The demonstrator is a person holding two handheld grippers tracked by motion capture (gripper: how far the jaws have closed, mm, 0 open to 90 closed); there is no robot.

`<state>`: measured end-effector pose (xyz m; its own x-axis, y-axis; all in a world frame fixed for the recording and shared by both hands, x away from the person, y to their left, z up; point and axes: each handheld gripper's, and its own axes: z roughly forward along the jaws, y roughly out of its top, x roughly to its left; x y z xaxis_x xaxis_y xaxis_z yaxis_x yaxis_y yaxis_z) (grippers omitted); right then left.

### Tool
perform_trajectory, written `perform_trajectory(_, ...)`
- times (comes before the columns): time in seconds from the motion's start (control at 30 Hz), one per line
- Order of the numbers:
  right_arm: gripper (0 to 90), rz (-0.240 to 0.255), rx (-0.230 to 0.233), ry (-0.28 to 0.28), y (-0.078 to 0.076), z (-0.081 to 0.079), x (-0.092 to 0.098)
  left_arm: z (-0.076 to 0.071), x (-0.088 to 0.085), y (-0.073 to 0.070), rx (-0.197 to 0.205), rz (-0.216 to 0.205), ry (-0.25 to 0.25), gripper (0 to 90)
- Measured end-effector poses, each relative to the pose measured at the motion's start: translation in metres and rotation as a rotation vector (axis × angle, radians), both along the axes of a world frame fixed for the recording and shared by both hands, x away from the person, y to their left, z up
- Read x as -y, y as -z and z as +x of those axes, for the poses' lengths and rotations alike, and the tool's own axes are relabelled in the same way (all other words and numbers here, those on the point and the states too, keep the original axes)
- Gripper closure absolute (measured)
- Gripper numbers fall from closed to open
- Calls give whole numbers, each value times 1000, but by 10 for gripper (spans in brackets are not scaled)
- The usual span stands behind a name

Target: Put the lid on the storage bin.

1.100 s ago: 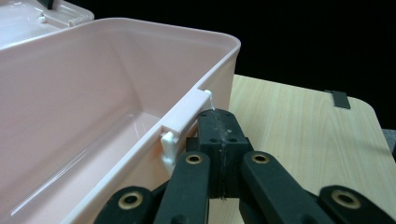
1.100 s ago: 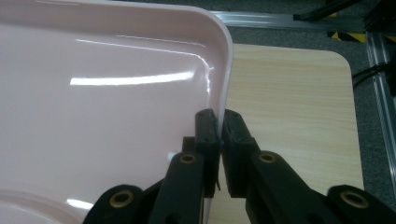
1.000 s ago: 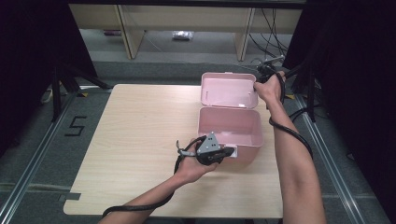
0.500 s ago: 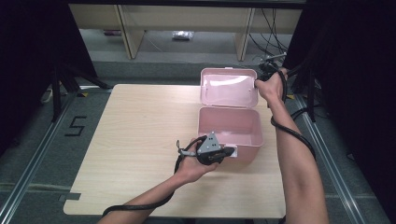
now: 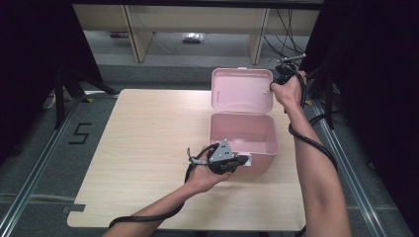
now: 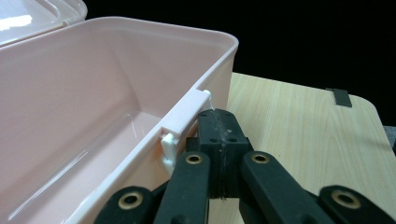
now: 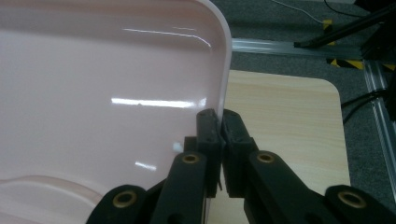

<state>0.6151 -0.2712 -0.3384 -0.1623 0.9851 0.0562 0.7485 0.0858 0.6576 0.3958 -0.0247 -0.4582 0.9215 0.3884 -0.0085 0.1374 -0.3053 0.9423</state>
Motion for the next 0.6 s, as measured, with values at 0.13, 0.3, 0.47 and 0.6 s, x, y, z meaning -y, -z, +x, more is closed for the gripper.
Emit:
perform_trajectory(0.13,885,21,-1,17,-2,-3,-2,0,0,0,1,1,-1,899)
perform_trajectory(0.3,888,4,24,-8,-5,-6,0,0,0,0,1,3,1,899)
perform_trajectory(0.47,889,15,41,-2,-7,-10,-1,0,0,0,1,4,1,899)
perform_trajectory(0.6,890,23,51,-1,-9,-14,-2,1,0,0,-2,4,2,899)
